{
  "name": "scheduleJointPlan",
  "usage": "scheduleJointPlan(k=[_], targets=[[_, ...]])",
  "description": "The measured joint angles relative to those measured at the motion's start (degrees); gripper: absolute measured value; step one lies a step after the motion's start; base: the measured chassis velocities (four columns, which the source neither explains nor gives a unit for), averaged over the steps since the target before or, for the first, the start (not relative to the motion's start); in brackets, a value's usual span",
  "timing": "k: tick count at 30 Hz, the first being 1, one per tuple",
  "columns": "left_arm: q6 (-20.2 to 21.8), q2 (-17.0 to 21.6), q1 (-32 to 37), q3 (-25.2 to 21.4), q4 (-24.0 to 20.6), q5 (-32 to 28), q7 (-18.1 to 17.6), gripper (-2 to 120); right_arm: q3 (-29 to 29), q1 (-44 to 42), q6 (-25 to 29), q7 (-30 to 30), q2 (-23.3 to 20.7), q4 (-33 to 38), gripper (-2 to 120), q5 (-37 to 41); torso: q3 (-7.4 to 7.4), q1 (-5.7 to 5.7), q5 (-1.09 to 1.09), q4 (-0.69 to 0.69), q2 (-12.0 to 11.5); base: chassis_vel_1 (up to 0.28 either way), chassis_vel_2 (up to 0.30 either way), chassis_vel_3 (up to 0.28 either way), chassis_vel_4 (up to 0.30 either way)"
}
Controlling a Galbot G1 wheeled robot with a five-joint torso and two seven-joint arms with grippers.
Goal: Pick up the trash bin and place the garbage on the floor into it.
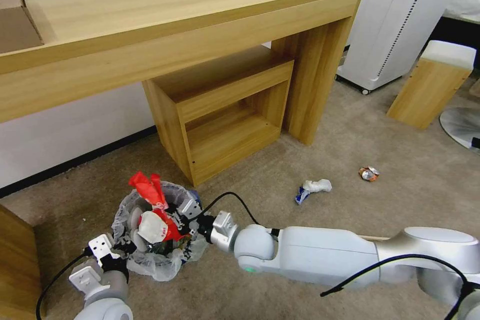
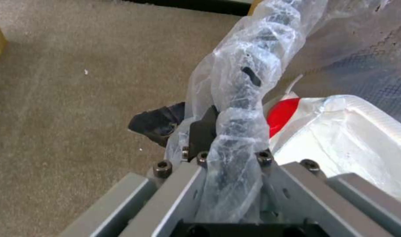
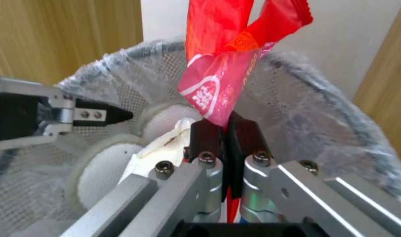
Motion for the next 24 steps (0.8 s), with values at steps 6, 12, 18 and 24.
scheduleJointPlan(k=[6,12,18,24], targets=[[-0.04,0.01,0.02,0.02,0.09,0.14,0.03,0,-0.44,-0.25,0.52,-0.16,1.4,-2.6,0,-1.03,0.0,0.0,0.01,0.0,0.0,0.0,0.0,0.0,0.0],[-0.04,0.01,0.02,0.11,0.1,0.29,0.04,0,-0.97,-0.7,1.02,-0.34,2.57,-5.31,0,-2.24,0.0,0.0,0.0,0.0,0.0,0.0,0.0,0.0,0.0],[-0.04,0.01,-0.06,0.2,0.11,0.32,0.05,0,-1.43,-1.54,1.73,-0.6,3.73,-8.14,0,-3.59,0.0,0.0,0.01,0.0,0.0,0.0,0.0,0.0,0.0],[-0.04,0.01,-0.07,-0.03,0.12,0.15,0.05,0,-1.94,-2.23,2.18,-0.66,4.02,-9.88,14,-5.24,0.0,0.0,0.01,0.0,0.0,0.0,0.0,0.0,0.0]])
